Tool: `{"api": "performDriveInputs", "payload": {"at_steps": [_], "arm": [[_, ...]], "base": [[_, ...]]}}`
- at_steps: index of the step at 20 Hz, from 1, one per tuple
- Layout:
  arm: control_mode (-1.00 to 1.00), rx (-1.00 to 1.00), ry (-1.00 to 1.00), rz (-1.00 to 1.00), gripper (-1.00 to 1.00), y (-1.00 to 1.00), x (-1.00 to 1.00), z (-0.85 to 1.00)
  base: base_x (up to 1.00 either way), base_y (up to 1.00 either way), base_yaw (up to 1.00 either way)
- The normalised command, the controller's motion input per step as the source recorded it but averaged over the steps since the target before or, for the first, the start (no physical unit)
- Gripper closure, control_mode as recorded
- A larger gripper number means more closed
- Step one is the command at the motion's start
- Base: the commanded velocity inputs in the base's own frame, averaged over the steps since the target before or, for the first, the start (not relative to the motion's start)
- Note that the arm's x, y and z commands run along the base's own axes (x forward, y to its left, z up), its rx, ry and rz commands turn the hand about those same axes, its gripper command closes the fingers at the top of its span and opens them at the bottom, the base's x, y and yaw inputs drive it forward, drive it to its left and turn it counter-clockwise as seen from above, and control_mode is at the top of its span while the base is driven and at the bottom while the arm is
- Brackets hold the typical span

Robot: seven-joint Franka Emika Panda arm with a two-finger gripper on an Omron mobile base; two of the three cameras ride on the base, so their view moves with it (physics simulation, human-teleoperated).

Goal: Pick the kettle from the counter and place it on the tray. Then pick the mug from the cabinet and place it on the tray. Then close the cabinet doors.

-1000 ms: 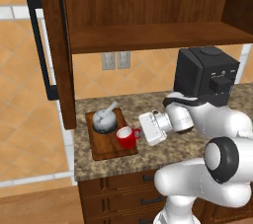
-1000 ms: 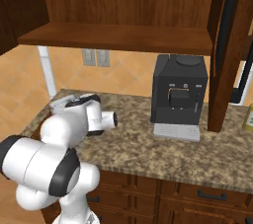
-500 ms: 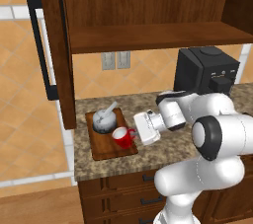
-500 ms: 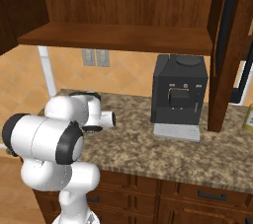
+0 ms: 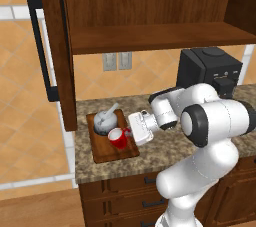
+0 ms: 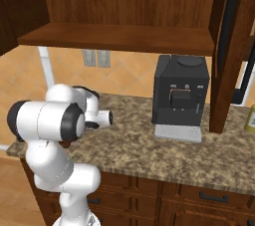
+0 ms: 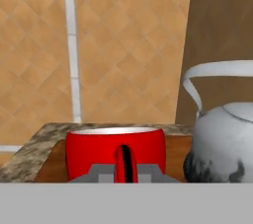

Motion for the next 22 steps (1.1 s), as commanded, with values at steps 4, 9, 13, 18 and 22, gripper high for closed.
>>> {"api": "performDriveInputs", "payload": {"at_steps": [4, 9, 13, 18, 22], "arm": [[-1.0, 0.01, 0.0, 0.02, 1.0, 0.0, 0.09, -0.22], [-1.0, 0.0, -0.03, 0.0, 1.0, -0.13, -0.01, -0.26], [-1.0, 0.0, -0.04, 0.0, -1.0, -0.16, -0.04, -0.27], [-1.0, 0.0, -0.02, 0.0, -1.0, -0.13, -0.06, -0.15], [-1.0, 0.0, -0.04, 0.0, -1.0, -0.1, -0.01, -0.01]], "base": [[0.0, 0.0, 0.0], [0.0, 0.0, 0.0], [0.0, 0.0, 0.0], [0.0, 0.0, 0.0], [0.0, 0.0, 0.0]]}}
